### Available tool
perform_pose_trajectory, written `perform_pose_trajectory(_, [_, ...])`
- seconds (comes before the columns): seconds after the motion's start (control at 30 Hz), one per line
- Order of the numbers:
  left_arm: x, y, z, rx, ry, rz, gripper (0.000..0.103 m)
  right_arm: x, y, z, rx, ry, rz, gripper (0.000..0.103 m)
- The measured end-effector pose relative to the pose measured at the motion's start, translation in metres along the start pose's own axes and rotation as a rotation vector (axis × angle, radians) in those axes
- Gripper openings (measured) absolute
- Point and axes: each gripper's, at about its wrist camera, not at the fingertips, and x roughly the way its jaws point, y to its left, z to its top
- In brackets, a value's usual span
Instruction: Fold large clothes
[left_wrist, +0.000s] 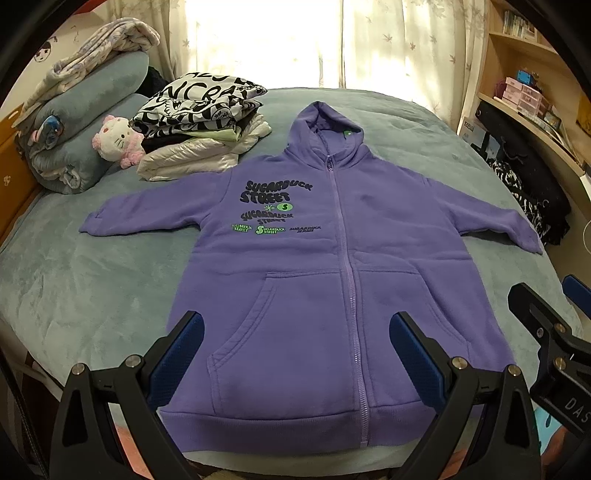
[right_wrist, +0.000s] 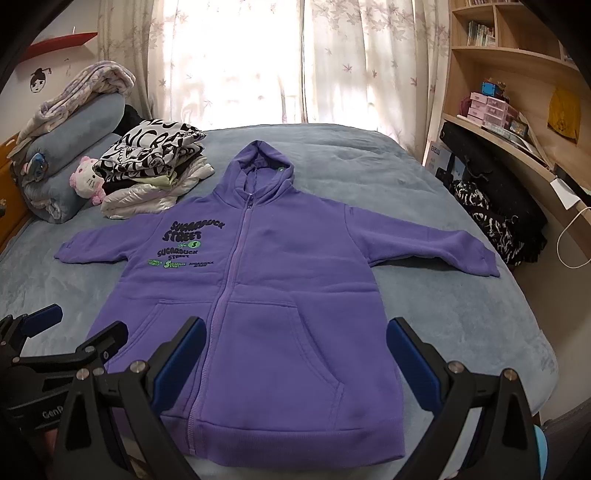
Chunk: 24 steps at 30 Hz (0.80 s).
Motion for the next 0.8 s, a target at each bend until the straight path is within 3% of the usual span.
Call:
perform_pose_trajectory(0.17, [-0.003, -0.004, 0.002, -0.003, -0.014, -0.02, 0.1, -0.004, -0.006, 0.003, -0.001, -0.013, 0.001, 0.099])
perform_pose_trajectory(0.8, [-0.01, -0.028, 0.016, 0.064, -0.07, 0.014, 0.1, -0.004, -0.018, 0.009, 0.009, -0.028, 0.014, 0.099])
